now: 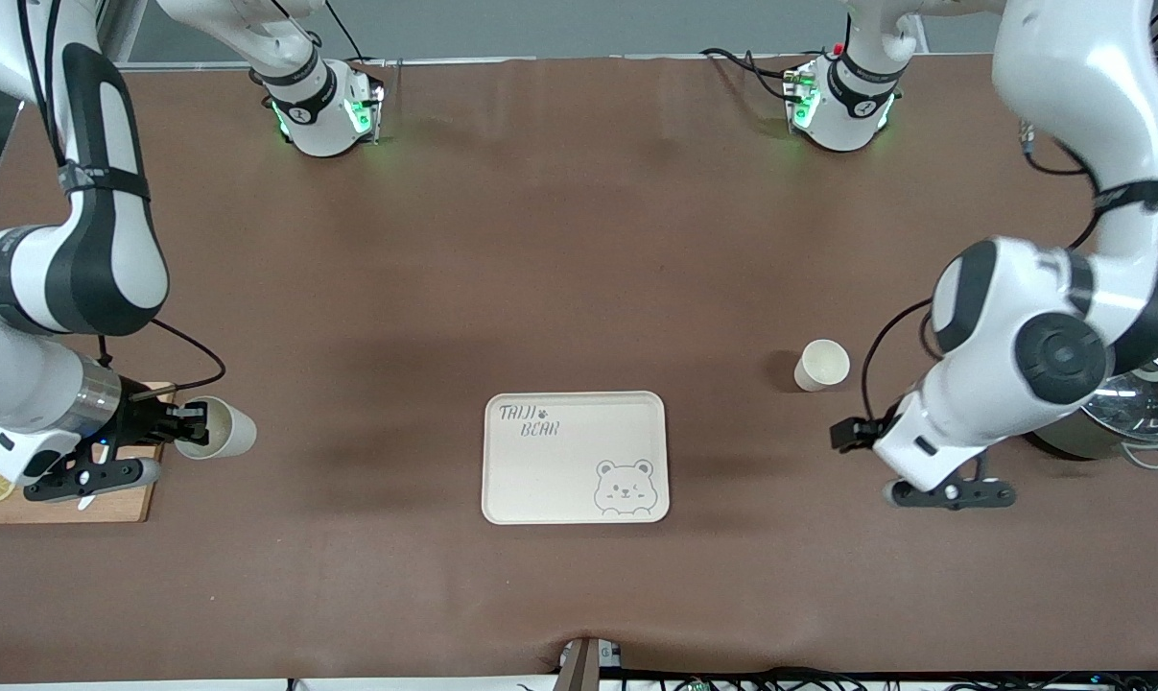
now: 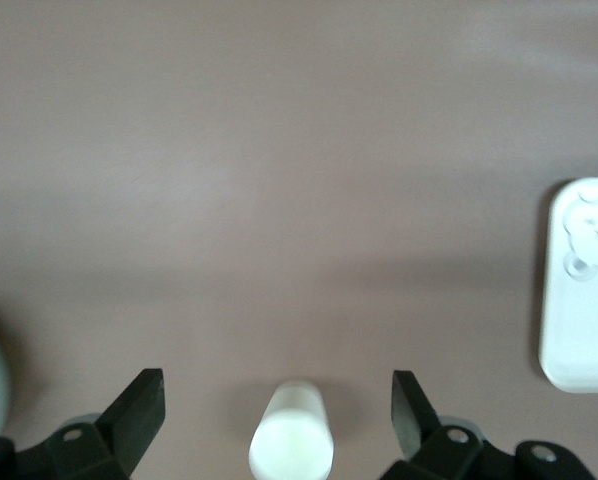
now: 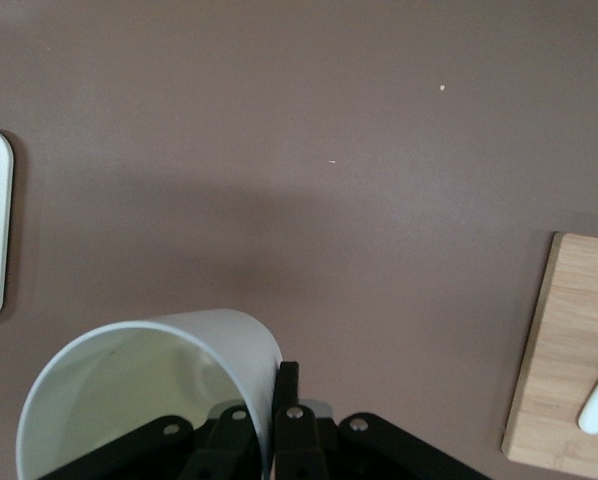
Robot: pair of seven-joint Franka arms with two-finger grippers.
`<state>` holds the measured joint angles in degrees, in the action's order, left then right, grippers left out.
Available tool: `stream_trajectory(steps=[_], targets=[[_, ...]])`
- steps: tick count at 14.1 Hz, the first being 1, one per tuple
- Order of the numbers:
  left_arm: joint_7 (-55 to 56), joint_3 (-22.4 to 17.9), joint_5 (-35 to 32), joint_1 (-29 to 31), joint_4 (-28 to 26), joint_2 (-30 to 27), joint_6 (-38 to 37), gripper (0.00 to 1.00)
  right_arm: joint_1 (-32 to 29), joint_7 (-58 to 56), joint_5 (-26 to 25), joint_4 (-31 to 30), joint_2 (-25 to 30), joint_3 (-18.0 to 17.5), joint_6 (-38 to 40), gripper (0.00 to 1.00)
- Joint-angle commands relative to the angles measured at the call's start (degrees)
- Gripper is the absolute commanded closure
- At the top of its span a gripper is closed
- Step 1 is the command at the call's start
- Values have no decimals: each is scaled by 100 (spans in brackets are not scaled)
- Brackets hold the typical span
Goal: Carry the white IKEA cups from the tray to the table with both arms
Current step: 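Carry the cup toward the cutting board with the right gripper while the left gripper withdraws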
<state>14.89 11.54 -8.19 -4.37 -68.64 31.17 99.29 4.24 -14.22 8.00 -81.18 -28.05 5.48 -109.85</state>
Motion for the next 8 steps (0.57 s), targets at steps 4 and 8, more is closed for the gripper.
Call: stream_trajectory(steps=[4, 8], targets=[[-380, 15, 659, 541, -131, -1648, -1252, 0, -257, -915, 176, -837, -149, -117, -1002, 100], [-1267, -571, 722, 167, -1112, -2543, -1413, 0, -476, -1546, 176, -1128, -367, -126, -1548, 100]])
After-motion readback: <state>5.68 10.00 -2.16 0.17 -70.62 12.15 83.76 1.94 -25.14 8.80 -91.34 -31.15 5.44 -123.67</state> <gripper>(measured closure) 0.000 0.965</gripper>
